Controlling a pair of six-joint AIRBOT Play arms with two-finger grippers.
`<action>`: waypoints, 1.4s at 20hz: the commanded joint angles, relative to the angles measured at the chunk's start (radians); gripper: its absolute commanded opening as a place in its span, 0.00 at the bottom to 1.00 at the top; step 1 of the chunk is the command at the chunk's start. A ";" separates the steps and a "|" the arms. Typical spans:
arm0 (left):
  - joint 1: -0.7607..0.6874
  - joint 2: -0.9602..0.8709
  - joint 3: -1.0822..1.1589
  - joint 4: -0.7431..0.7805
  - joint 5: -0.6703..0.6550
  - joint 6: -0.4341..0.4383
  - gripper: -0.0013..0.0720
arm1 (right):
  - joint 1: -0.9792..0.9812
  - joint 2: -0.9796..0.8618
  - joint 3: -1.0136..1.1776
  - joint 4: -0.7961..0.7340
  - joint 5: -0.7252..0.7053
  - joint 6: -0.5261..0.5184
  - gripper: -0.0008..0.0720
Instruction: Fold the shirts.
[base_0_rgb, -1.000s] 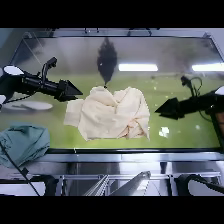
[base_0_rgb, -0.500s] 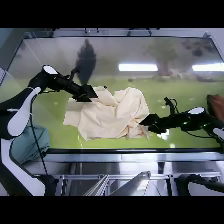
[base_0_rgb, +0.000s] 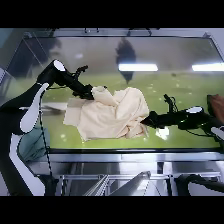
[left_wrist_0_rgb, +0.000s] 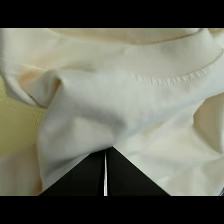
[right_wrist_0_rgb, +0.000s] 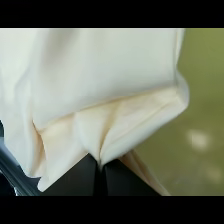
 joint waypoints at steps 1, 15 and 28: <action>0.025 0.053 0.027 0.015 -0.037 0.013 0.05 | -0.059 0.026 0.010 -0.037 0.017 0.007 0.04; 0.023 -0.021 -0.152 -0.142 -0.027 0.035 0.20 | -0.127 0.032 0.016 -0.040 0.056 0.005 0.04; 0.164 0.652 -0.148 -0.510 -0.145 0.050 0.02 | -0.528 0.442 0.553 0.166 0.399 0.069 0.04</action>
